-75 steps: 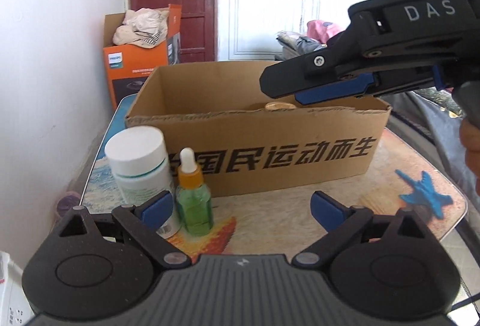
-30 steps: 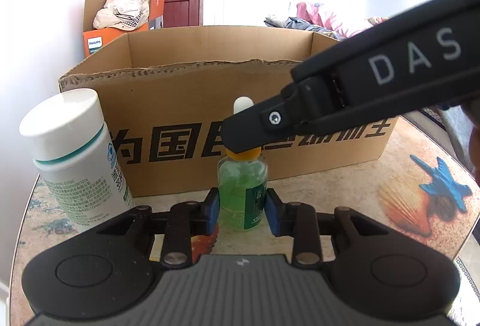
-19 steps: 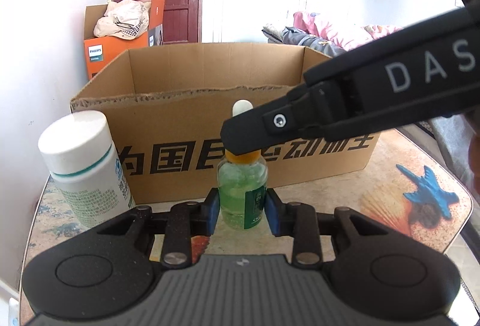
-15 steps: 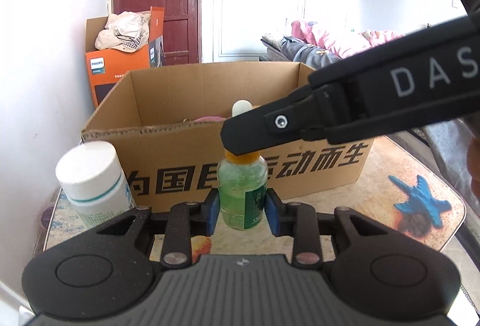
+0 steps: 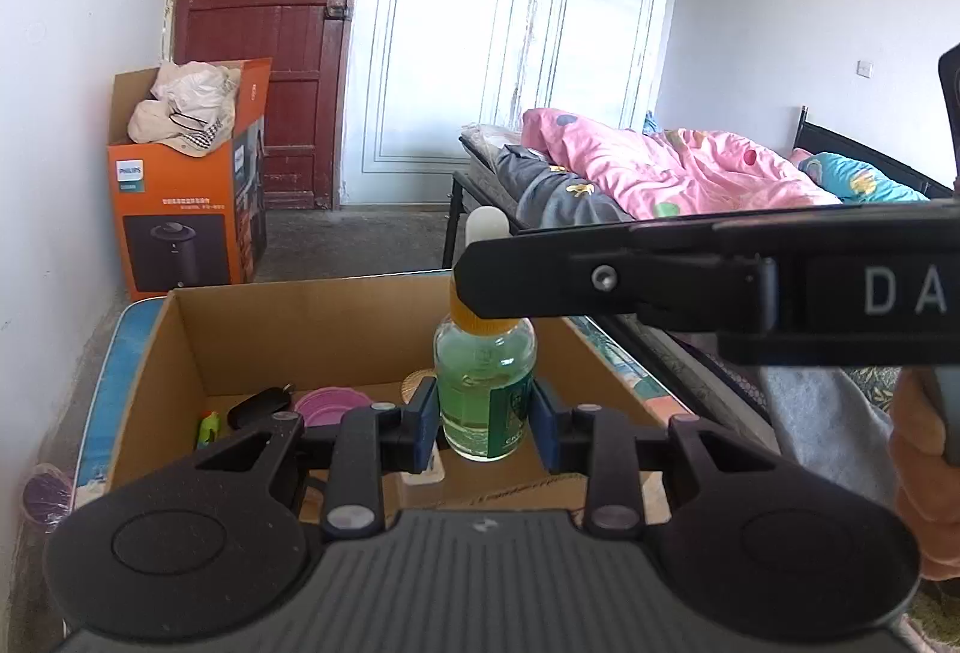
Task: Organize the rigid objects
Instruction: 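Carry the dropper bottle into the box and open the right tool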
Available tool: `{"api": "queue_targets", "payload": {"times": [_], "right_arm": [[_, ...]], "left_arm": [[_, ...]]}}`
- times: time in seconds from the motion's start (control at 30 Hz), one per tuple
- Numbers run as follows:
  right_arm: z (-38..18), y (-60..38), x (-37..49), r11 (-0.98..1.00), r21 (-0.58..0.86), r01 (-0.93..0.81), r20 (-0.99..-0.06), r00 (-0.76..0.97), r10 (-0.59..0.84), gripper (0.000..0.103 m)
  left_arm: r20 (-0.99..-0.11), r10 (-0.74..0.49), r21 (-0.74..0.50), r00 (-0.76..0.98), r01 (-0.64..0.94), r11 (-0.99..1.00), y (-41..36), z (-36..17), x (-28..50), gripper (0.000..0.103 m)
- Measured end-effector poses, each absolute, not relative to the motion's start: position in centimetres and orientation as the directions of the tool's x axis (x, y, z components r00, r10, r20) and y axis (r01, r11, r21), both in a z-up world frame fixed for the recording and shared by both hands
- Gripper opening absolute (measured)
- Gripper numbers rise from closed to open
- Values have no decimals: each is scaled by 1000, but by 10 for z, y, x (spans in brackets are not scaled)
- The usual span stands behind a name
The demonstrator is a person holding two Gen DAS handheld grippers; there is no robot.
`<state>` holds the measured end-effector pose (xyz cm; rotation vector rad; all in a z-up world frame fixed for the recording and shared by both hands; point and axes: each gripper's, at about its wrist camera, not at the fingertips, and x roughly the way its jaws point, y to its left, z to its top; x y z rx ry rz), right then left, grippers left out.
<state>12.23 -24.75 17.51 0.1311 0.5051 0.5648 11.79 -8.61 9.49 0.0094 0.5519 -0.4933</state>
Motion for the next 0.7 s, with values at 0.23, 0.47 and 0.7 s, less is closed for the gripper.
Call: {"api": "queue_targets", "payload": {"times": [0.23, 0.47, 0.7], "right_arm": [[151, -310, 187, 859, 337, -385, -479, 715, 508, 19], [87, -340, 229, 862, 402, -308, -549, 672, 496, 19], [57, -345, 244, 846, 443, -296, -558, 647, 519, 18]], "left_arm": [[-586, -489, -189, 646, 478, 858, -128, 74, 192, 33], [-706, -450, -221, 547, 433, 874, -154, 27, 244, 33], [-761, -439, -267, 477, 386, 883, -151, 14, 256, 33]]}}
